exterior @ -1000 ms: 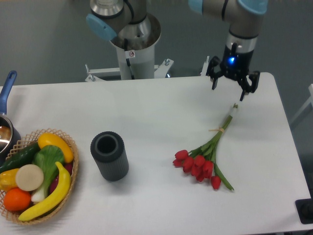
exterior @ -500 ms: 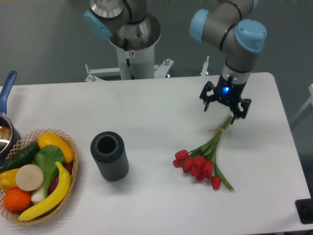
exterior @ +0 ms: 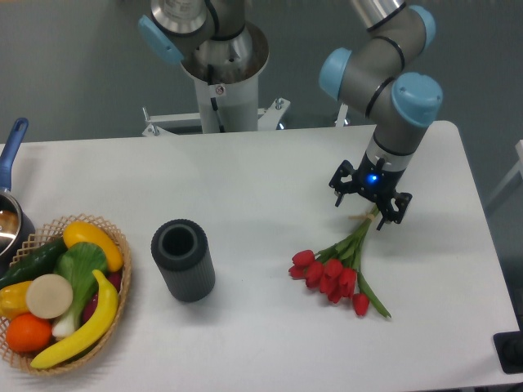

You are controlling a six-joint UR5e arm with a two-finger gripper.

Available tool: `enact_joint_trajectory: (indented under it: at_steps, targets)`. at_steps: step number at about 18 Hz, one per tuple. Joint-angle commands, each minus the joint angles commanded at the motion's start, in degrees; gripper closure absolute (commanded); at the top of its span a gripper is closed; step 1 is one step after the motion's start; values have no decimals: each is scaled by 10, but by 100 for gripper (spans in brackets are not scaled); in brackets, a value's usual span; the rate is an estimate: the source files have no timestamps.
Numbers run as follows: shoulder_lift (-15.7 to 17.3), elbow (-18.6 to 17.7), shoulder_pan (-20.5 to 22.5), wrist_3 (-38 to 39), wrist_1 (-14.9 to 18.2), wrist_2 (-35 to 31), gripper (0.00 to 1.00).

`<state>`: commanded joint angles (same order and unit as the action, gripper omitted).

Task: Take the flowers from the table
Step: 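Lower the open gripper over the tulip stems just above the blooms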

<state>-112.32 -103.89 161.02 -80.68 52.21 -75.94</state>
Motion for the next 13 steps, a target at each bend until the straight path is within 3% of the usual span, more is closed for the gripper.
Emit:
enact_joint_trajectory:
  at_steps: [2, 5, 13]
  targets:
    - [-11, 4, -1, 3, -4, 0, 0]
    - [-35, 4, -9, 3, -37, 0, 0]
    - [-58, 25, -12, 4, -39, 0, 0]
